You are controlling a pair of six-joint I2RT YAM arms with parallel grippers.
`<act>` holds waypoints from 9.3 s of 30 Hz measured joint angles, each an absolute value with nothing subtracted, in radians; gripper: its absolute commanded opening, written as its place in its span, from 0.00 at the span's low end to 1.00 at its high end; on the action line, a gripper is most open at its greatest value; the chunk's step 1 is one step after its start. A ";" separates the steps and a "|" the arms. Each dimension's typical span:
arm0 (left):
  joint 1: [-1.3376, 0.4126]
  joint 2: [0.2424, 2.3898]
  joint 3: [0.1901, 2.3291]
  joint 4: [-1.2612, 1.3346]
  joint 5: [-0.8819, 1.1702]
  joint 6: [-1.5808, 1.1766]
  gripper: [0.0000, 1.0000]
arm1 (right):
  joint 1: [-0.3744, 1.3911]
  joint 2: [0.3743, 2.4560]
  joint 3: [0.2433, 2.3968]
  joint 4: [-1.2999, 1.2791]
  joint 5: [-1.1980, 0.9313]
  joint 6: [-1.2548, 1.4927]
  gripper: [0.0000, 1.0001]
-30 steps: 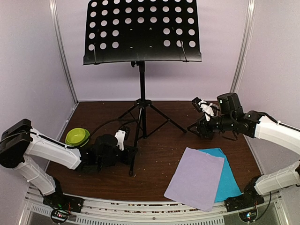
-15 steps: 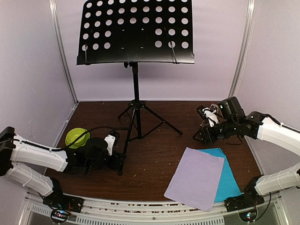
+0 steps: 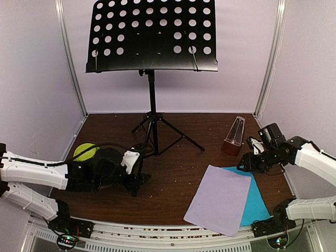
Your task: Set up the instrument practice props
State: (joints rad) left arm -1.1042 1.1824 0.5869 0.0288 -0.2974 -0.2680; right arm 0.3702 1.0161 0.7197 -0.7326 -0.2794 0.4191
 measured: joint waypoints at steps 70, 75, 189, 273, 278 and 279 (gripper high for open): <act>-1.178 1.520 0.846 0.023 -0.196 -0.273 0.67 | 0.028 1.269 0.524 -0.429 -0.596 0.468 0.00; -1.178 1.497 0.846 -0.001 -0.207 -0.274 0.69 | 0.028 1.137 0.524 -0.440 -0.627 0.527 0.00; -1.307 1.618 1.543 -0.378 -0.144 0.419 0.00 | 0.582 0.625 0.746 -0.487 -0.197 1.979 0.72; -1.189 1.090 1.464 -0.340 -0.515 0.010 0.58 | 1.336 1.308 2.131 -0.870 0.212 -0.256 0.00; -1.120 1.073 1.539 -0.376 -0.590 -0.051 0.55 | 1.271 1.423 2.222 -0.698 0.121 -0.234 0.00; -1.105 1.068 1.546 -0.382 -0.601 -0.064 0.55 | 1.259 1.441 2.241 -0.662 0.102 -0.227 0.00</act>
